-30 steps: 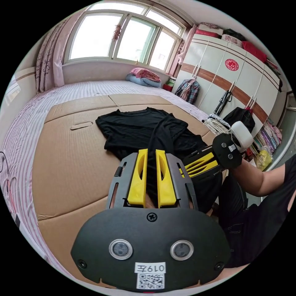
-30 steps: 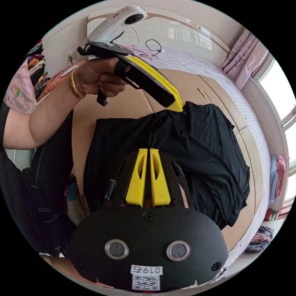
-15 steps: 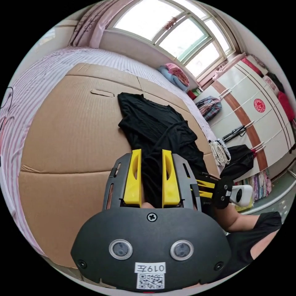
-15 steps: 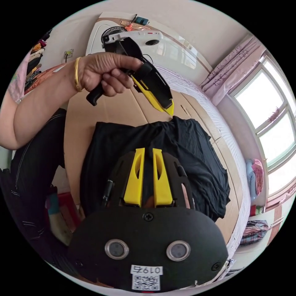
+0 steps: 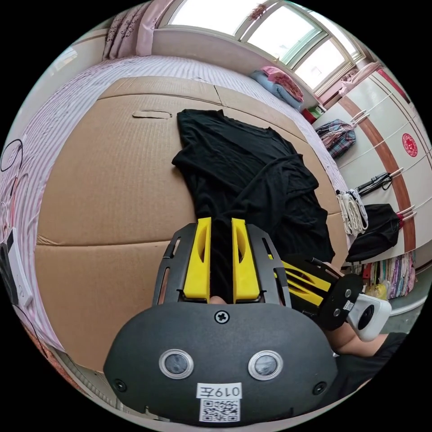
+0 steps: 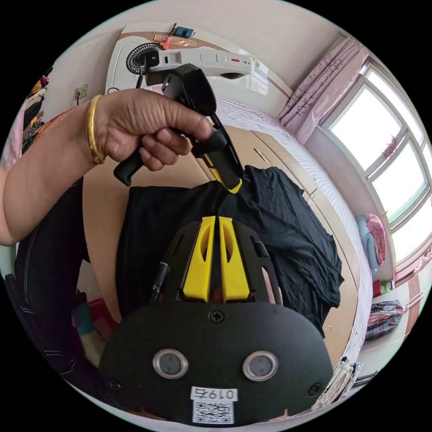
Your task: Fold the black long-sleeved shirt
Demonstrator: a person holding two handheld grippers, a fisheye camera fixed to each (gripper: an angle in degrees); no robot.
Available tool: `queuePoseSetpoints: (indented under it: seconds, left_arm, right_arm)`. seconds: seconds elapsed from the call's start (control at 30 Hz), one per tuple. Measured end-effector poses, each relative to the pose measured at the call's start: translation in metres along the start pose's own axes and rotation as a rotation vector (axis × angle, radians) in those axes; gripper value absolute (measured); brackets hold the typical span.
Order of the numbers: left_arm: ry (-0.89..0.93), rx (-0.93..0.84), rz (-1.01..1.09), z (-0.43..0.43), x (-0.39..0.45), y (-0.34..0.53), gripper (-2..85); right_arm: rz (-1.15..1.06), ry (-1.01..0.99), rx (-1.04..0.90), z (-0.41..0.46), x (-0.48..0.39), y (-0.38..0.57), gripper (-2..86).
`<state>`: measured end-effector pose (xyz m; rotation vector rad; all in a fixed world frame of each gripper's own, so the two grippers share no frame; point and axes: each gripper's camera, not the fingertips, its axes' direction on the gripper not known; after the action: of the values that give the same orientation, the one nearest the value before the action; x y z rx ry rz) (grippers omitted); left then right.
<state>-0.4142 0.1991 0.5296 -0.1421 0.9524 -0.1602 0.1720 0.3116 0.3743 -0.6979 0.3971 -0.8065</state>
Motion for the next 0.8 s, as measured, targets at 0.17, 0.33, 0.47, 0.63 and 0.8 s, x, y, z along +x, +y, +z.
queuePoseSetpoints:
  seconds: [0.17,0.33,0.47,0.63,0.8]
  left_arm:
    - [0.013,0.047,0.008,-0.015,0.009,0.008,3.1]
    - [-0.031,0.034,0.025,-0.024,0.017,0.012,3.4]
    - [0.030,0.095,-0.056,-0.043,0.004,0.023,4.9]
    - [0.087,0.057,-0.042,-0.042,0.010,0.019,5.6]
    - [0.048,0.003,0.016,-0.034,0.035,0.018,3.7]
  right_arm:
    - [0.007,0.070,0.022,0.003,0.005,0.008,-0.5]
    - [0.005,0.082,0.001,0.009,0.013,0.011,-0.6]
    - [0.008,0.063,0.008,0.009,0.022,0.015,-0.6]
    - [0.014,0.058,0.002,0.007,0.036,0.018,-0.6]
    - [0.011,0.062,-0.002,0.001,0.052,0.020,-0.6]
